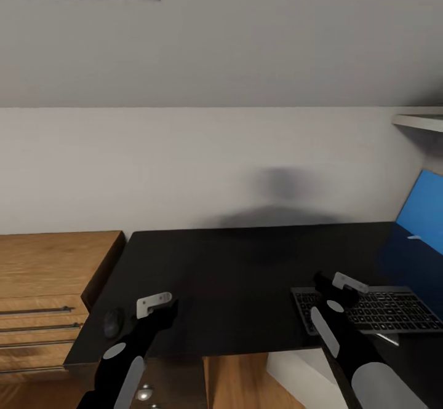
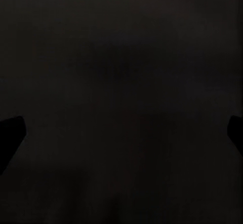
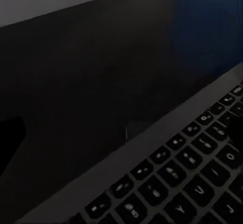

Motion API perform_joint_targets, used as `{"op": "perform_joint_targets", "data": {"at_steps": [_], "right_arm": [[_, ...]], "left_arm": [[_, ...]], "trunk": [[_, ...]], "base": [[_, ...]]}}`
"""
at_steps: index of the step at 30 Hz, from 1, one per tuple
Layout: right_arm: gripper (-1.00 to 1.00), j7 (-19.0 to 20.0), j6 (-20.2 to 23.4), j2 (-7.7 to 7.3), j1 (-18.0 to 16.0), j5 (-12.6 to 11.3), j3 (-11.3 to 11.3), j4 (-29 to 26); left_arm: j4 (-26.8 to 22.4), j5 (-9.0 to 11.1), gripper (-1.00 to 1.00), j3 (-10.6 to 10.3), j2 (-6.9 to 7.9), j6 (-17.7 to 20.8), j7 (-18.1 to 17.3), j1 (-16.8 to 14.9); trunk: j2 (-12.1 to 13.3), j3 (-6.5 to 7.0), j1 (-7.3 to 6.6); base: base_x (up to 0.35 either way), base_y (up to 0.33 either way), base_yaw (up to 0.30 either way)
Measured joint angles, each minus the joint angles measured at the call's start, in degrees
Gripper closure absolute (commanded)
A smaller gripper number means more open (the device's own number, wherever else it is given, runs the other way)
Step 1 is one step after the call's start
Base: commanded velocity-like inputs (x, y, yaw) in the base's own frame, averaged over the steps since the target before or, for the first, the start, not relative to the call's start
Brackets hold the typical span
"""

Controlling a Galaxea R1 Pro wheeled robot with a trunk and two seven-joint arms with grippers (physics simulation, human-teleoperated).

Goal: In the bedroom, organize the workspace by keeping the computer under the desk, ensuring the monitor is on the desk, placing the keyboard on the desk next to the monitor, placing the mouse on the desk next to the keyboard, moving the folder from the swivel chair onto the desk next to the mouse, stacking the notebook on top of the folder with the pen on top of the notebook, and positioning the swivel chair next to the desk.

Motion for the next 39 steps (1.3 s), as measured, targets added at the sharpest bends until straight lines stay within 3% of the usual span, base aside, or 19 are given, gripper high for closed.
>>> {"op": "perform_joint_targets", "data": {"at_steps": [8, 19, 24, 39], "right_arm": [[-1.00, 0.09, 1.01, -1.75, -2.53, -3.51, -0.04, 3.47], [-1.00, -0.06, 0.65, -2.28, -7.68, -4.61, -0.57, 11.28], [-1.00, -0.47, -0.34, -1.93, -8.00, -5.12, -2.06, 8.11], [-1.00, -0.43, -0.51, -1.89, -8.01, -5.17, -2.21, 7.87]], "left_arm": [[0.09, 0.01, -1.00, 0.00, -0.02, -0.01, 0.00, 0.00], [0.33, -0.01, -1.00, 0.00, -0.02, -0.02, 0.00, 0.00], [0.36, -0.01, -1.00, 0.00, -0.02, -0.02, 0.00, 0.01], [0.42, -0.01, -1.00, 0.00, 0.00, -0.08, 0.00, 0.00]], "trunk": [[0.00, 0.00, 0.01], [0.00, 0.00, 0.01], [0.00, 0.00, 0.01], [0.00, 0.00, 0.01]], "base": [[0.043, -0.043, 0.000], [0.003, -0.003, 0.000], [0.000, 0.000, 0.000], [0.150, 0.000, 0.000]]}}
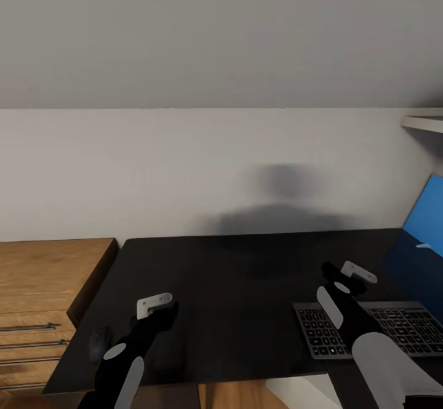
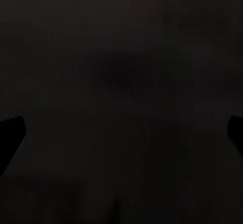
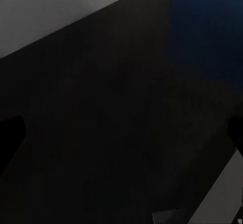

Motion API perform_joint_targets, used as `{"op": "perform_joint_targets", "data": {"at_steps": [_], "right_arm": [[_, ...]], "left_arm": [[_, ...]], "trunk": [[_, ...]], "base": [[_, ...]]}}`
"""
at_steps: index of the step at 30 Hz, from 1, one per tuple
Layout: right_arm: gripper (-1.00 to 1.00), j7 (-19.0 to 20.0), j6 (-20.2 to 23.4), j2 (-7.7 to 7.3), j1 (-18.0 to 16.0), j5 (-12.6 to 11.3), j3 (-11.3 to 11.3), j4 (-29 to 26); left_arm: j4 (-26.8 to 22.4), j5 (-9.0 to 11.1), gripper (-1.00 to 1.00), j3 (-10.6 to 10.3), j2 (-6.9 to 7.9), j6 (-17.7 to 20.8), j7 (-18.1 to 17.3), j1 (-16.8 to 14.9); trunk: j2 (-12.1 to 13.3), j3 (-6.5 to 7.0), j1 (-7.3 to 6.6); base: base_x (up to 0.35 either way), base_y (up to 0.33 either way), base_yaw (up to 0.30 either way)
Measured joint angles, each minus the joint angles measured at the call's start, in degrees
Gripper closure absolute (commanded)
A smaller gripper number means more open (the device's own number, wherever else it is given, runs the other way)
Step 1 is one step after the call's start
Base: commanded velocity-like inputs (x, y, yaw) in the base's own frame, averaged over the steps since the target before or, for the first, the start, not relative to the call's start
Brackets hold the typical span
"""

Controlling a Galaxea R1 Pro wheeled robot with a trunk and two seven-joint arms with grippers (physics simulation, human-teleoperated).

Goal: In the bedroom, organize the workspace by keeping the computer under the desk, ensuring the monitor is on the desk, placing the keyboard on the desk next to the monitor, placing the mouse on the desk next to the keyboard, moving the folder from the swivel chair onto the desk next to the mouse, stacking the notebook on top of the folder with the pen on top of the notebook, and positioning the swivel chair next to the desk.

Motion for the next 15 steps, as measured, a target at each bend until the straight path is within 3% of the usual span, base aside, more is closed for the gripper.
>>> {"op": "perform_joint_targets", "data": {"at_steps": [15], "right_arm": [[-1.00, 0.05, 0.00, 0.00, 0.00, 0.00, 0.00, 0.00]], "left_arm": [[0.03, 0.00, -1.00, 0.00, -0.02, -0.01, 0.00, 0.00]], "trunk": [[0.00, 0.00, 0.01]], "base": [[0.011, 0.000, 0.000]]}}
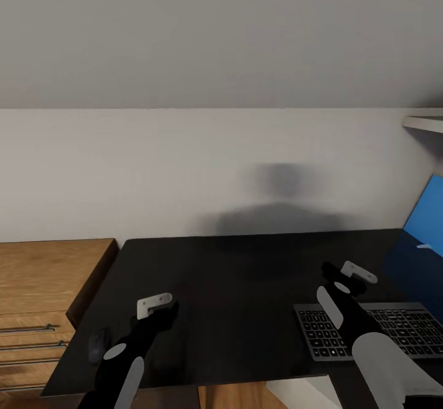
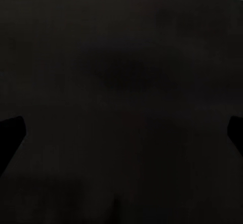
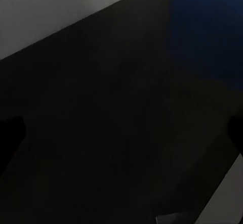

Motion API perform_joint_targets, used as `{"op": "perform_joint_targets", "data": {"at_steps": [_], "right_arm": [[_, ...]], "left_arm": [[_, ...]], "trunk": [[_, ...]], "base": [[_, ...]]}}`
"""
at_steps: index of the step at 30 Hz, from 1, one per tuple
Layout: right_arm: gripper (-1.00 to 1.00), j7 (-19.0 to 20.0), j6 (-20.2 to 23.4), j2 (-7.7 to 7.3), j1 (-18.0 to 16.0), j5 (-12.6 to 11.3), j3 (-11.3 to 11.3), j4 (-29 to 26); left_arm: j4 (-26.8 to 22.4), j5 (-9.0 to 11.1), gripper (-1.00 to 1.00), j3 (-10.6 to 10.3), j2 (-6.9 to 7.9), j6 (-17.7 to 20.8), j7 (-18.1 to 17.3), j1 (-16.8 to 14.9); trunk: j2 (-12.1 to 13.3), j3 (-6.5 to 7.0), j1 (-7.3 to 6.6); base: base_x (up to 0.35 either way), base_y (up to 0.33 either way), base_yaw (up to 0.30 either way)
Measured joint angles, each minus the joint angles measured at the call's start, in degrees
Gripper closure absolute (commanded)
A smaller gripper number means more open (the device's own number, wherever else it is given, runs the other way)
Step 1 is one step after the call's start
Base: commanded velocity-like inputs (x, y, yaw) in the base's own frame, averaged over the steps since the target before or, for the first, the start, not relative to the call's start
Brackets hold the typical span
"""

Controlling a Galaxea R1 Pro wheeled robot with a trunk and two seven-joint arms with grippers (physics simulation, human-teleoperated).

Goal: In the bedroom, organize the workspace by keeping the computer under the desk, ensuring the monitor is on the desk, placing the keyboard on the desk next to the monitor, placing the mouse on the desk next to the keyboard, moving the folder from the swivel chair onto the desk next to the mouse, stacking the notebook on top of the folder with the pen on top of the notebook, and positioning the swivel chair next to the desk.

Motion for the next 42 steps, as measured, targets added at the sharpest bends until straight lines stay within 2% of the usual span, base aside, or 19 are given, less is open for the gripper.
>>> {"op": "perform_joint_targets", "data": {"at_steps": [12, 16, 21, 30, 34, 39, 41, 42], "right_arm": [[-1.00, 0.32, -0.33, -0.44, 0.09, 0.00, -0.10, 0.38], [-1.00, 0.33, -0.14, -0.66, 0.03, 0.02, -0.98, 2.81], [-1.00, 0.51, -0.07, -2.61, -0.26, 0.01, -2.33, 6.85], [-1.00, 0.59, 0.24, -4.82, -1.20, -0.02, -3.53, 8.91], [-1.00, 0.61, 0.66, -5.91, -1.64, -0.06, -5.44, 9.70], [-1.00, 0.66, 2.05, -6.60, -1.90, -0.08, -9.11, 10.26], [-1.00, 0.69, 2.89, -7.04, -1.97, -0.09, -11.65, 10.43], [-1.00, 0.76, 4.91, -7.91, -2.03, -0.22, -15.10, 10.56]], "left_arm": [[0.00, 0.00, -1.00, 0.00, 0.00, -0.01, 0.00, 0.00], [0.00, 0.00, -1.00, -0.02, 0.00, -0.01, 0.00, 0.01], [0.00, 0.00, -1.00, -0.01, 0.00, -0.01, 0.00, 0.01], [0.00, 0.00, -1.00, -0.01, 0.00, 0.00, 0.00, 0.01], [0.00, 0.00, -1.00, 0.00, 0.00, 0.00, 0.00, 0.00], [0.00, 0.00, -1.00, 0.00, 0.01, 0.05, 0.00, 0.01], [0.00, 0.00, -1.00, 0.00, 0.02, 0.06, 0.00, 0.02], [-0.01, 0.00, -1.00, 0.01, 0.03, 0.07, 0.00, 0.01]], "trunk": [[0.00, 0.00, 0.00], [0.00, 0.00, 0.00], [0.00, 0.00, 0.00], [0.00, 0.00, 0.00], [0.00, 0.00, 0.00], [0.00, 0.00, 0.00], [0.00, 0.00, 0.00], [0.00, 0.00, 0.00]], "base": [[0.000, 0.000, 0.000], [0.000, 0.000, 0.000], [0.000, 0.000, 0.000], [0.000, 0.000, 0.000], [0.000, 0.000, 0.000], [0.000, 0.000, 0.000], [0.000, 0.000, 0.000], [0.000, 0.000, 0.000]]}}
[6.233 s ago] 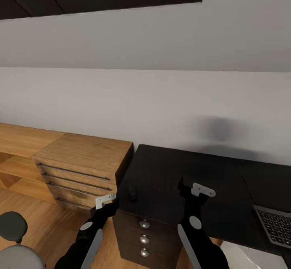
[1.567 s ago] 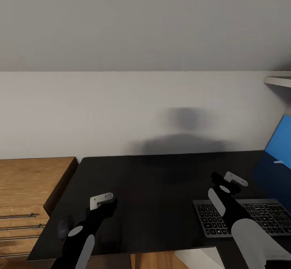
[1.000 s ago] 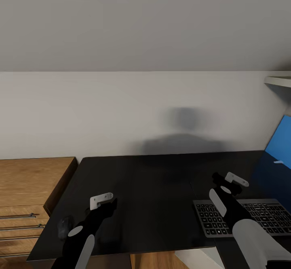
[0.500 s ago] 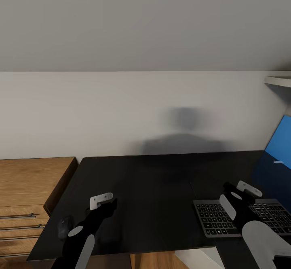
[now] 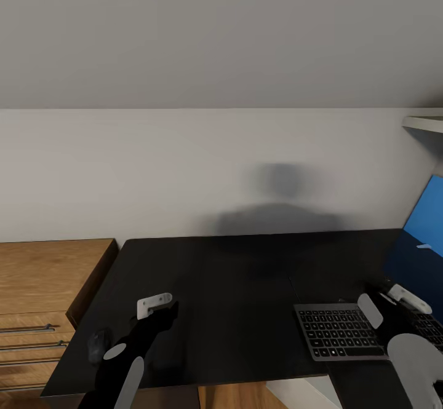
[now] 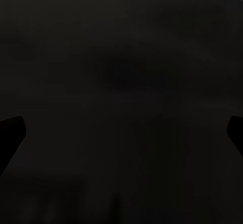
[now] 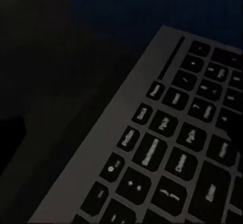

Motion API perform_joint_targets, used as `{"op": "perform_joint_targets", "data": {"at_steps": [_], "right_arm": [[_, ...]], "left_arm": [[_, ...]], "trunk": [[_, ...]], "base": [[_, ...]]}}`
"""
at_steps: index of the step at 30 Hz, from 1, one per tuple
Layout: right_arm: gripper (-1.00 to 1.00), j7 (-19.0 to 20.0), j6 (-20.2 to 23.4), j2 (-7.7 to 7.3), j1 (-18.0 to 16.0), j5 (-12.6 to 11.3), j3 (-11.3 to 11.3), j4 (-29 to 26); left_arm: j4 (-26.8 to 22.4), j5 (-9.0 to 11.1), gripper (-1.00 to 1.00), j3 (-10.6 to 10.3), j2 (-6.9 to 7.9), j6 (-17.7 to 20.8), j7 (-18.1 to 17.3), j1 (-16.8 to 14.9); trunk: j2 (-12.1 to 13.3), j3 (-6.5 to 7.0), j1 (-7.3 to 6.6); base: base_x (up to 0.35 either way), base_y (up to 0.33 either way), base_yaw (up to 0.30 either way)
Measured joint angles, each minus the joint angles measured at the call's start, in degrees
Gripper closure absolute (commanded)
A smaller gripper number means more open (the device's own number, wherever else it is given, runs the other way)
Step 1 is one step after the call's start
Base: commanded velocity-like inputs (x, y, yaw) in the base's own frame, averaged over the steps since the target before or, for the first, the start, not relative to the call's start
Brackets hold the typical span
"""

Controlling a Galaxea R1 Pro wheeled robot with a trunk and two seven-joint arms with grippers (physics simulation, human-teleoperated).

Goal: In the bedroom, organize the workspace by keeping the computer under the desk, ensuring the monitor is on the desk, placing the keyboard on the desk next to the monitor, placing the mouse on the desk next to the keyboard, moving the folder from the swivel chair onto the desk next to the mouse, stacking the notebook on top of the folder with the pen on top of the notebook, and positioning the swivel chair next to the desk.

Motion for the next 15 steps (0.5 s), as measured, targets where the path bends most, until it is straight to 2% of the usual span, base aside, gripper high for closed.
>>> {"op": "perform_joint_targets", "data": {"at_steps": [6, 8, 10, 15], "right_arm": [[-1.00, 0.07, 2.51, -1.08, -0.06, -0.63, -3.40, 0.03], [-1.00, 0.09, 3.10, -1.60, -0.09, -2.42, -4.80, 0.05], [-1.00, 0.10, 3.29, -1.75, -0.10, -3.63, -5.21, 0.05], [-1.00, 0.06, 3.51, -2.11, -0.11, -9.56, -5.81, -0.05]], "left_arm": [[-0.01, 0.06, -1.00, -0.01, 0.03, 0.00, 0.00, 0.02], [-0.05, 0.13, -1.00, 0.01, 0.05, 0.02, 0.00, 0.03], [-0.08, 0.14, -1.00, 0.04, 0.05, 0.04, 0.00, 0.03], [-0.35, 0.23, -1.00, 0.07, 0.06, 0.04, 0.00, 0.00]], "trunk": [[0.00, 0.00, 0.00], [0.00, 0.00, 0.00], [0.00, 0.00, 0.00], [0.00, 0.00, 0.00]], "base": [[0.000, 0.000, 0.000], [0.000, 0.000, 0.000], [0.000, 0.000, 0.000], [0.000, 0.000, 0.000]]}}
